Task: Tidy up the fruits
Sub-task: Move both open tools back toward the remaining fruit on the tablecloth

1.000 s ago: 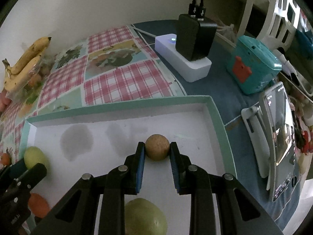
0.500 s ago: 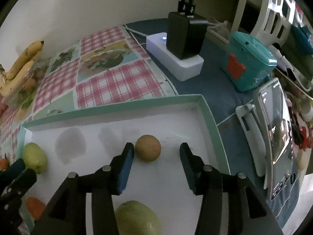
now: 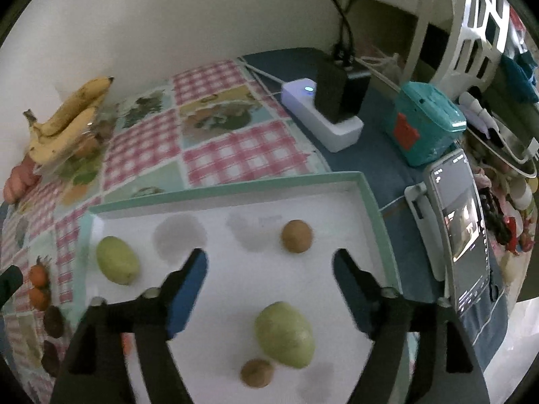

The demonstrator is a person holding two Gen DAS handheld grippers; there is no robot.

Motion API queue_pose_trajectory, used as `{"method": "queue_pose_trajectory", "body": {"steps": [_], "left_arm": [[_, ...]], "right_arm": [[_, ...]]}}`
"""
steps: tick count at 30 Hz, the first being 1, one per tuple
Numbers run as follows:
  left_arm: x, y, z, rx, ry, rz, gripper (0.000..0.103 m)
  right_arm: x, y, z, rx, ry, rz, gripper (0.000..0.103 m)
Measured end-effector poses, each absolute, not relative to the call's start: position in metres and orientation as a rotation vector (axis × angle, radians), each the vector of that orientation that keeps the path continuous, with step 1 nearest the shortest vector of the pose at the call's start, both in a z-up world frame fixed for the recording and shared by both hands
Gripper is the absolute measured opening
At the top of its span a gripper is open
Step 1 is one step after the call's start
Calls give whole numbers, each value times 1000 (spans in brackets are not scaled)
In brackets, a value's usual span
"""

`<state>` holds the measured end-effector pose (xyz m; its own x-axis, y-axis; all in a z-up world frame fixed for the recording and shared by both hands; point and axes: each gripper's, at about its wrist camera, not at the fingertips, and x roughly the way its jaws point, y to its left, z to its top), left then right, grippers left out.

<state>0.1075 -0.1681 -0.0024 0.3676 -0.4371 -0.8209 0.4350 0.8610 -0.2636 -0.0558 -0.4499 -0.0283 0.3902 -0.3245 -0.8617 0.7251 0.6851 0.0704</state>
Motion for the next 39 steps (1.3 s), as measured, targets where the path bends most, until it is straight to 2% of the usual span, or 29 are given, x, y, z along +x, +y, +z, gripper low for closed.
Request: {"method": "queue_pose_trajectory", "body": {"steps": [2, 4, 10, 13, 16, 18, 19, 27, 33, 39], "left_arm": [[114, -144, -6, -1, 1043, -473, 80], [120, -120, -11, -25, 1053, -403, 88], [132, -58, -26, -163, 1110, -269, 100], [131, -34, -32, -179, 1119, -181, 103], [130, -10, -34, -223, 1119, -118, 103], [128, 5, -34, -232, 1109, -75, 103], [127, 10, -34, -231, 1105, -58, 103], [123, 54, -26, -243, 1050, 68, 103], [119, 51, -15, -182, 997, 58, 103], [122, 55, -18, -280, 986, 28, 103]], "right_arm": [[-53, -440, -25, 484, 952, -690, 86], [-49, -429, -23, 492, 951, -670, 86], [-40, -398, -23, 532, 930, -640, 90], [-35, -380, -24, 548, 925, -642, 90], [-30, -363, -20, 561, 898, -622, 91], [-24, -345, -15, 537, 871, -610, 99], [-22, -339, -13, 528, 864, -600, 100], [4, -286, -13, 414, 843, -454, 100], [21, -261, -11, 336, 861, -355, 100], [36, -242, -22, 308, 905, -246, 100]]}}
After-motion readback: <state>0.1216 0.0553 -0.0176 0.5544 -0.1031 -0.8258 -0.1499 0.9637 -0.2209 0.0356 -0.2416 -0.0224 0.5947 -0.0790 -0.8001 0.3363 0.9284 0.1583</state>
